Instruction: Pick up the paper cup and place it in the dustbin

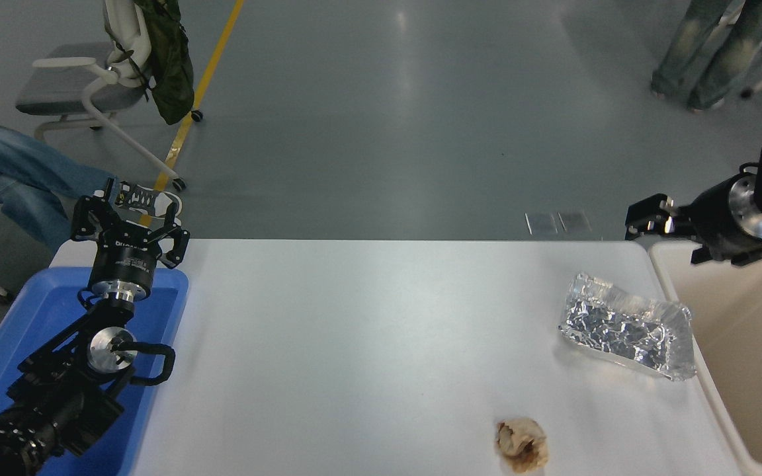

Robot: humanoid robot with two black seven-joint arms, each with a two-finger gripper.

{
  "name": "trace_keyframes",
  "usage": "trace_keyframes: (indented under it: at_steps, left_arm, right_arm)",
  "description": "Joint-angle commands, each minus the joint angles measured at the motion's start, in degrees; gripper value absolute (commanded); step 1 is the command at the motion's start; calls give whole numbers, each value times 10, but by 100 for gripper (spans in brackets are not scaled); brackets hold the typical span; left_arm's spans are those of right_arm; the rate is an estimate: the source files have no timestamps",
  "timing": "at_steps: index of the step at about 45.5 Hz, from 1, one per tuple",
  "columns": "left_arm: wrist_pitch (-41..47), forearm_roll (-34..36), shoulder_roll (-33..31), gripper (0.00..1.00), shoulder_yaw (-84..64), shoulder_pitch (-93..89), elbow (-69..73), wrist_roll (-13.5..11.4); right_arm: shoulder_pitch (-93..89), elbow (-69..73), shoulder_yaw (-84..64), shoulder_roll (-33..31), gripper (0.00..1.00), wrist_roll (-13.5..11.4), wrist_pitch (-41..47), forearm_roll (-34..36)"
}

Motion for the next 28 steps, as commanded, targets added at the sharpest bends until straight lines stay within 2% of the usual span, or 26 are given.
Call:
trace_keyframes:
  at_steps: [1, 10, 28]
  left_arm:
    - [1, 0, 0, 99, 0, 0, 0, 0]
    - [0, 1, -1, 99, 0, 0, 0, 0]
    - [0, 1, 0, 99, 0, 0, 0, 0]
  right_arm:
    - [127, 15, -22, 74, 100, -2, 94, -3]
    - [167, 18, -15, 94, 100, -1, 94, -1]
    - [129, 5, 4, 127, 100, -1, 94, 1]
